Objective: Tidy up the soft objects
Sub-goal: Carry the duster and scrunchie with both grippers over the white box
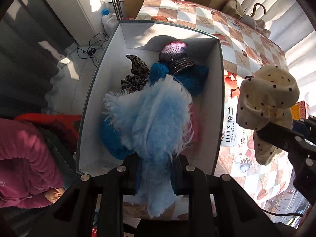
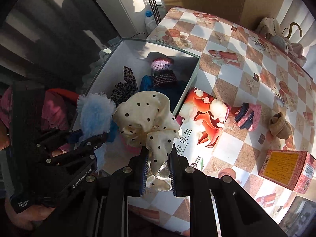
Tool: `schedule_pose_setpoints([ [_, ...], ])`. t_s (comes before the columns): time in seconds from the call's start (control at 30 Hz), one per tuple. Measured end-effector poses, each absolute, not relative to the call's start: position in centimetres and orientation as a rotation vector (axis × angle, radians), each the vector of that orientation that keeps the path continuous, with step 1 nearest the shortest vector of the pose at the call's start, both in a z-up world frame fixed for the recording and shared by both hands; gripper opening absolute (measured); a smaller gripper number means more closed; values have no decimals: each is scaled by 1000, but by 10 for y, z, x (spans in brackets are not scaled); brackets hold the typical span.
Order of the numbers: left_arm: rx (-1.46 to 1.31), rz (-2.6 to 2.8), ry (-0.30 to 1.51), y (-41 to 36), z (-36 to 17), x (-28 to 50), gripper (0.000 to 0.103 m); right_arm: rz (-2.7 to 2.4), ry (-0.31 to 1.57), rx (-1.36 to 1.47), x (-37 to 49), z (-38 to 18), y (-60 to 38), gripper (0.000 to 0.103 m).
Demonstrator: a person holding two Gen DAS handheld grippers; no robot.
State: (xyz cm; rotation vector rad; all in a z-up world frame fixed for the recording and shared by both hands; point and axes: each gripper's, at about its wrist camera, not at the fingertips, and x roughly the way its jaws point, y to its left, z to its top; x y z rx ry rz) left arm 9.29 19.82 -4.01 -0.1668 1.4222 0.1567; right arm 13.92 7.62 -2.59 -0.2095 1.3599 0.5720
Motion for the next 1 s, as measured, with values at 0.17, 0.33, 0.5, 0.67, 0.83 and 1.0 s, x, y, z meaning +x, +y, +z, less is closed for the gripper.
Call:
schedule_pose_setpoints([
  [0.17,-217,179,1429,213,-44,82,26,593,1350,-251,135,-24,92,20],
  [0.33,-257,177,1422,218,-42,76,26,623,1361,-318,126,-29,106,20],
  [0.5,-231,172,1415,220,-36,80,26,655,1321,-366,122,-24,118,20],
  [0.67,-224,181,1405,225,-32,84,26,660,1304,-359,124,-20,119,20],
  [0.83,-206,176,1406,223,-29,85,26,662,1292,-347,127,-16,118,20],
  [1.0,-198,177,1403,221,-27,84,26,668,1287,-343,126,-14,118,20],
])
